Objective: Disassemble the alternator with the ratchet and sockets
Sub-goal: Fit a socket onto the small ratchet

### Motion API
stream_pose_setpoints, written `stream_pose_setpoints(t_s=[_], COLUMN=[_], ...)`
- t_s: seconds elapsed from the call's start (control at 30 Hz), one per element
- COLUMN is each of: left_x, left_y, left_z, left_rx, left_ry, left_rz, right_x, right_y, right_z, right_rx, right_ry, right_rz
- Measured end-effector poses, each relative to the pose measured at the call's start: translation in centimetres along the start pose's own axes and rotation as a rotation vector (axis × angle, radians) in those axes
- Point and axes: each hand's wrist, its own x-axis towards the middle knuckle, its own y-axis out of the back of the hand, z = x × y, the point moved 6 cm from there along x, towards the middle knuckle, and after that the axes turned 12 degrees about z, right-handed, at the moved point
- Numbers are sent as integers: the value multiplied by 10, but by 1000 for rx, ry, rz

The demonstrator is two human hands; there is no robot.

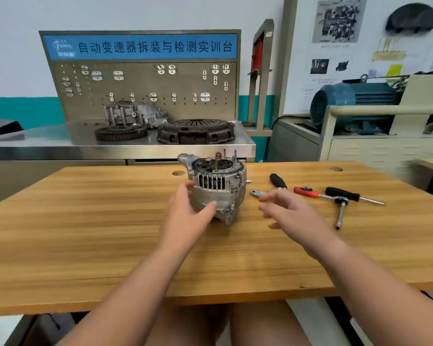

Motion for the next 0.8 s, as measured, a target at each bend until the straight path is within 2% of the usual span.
stream_pose_setpoints(t_s=[0.13, 0.27, 0.5, 0.8], left_x=[36, 49, 76, 131], left_y=[-20, -47, -67, -88], left_z=[-4, -22, -46, -61], left_rx=[117, 139, 102, 38], left_ry=[-21, -72, -167, -184], left_rz=[-3, -93, -75, -146], right_x=[46, 78, 109, 153], right_y=[-40, -76, -94, -116], right_z=[2, 21, 44, 44], right_rx=[-34, 103, 159, 143], right_ry=[-3, 25, 58, 11], right_rz=[-35, -110, -37, 19])
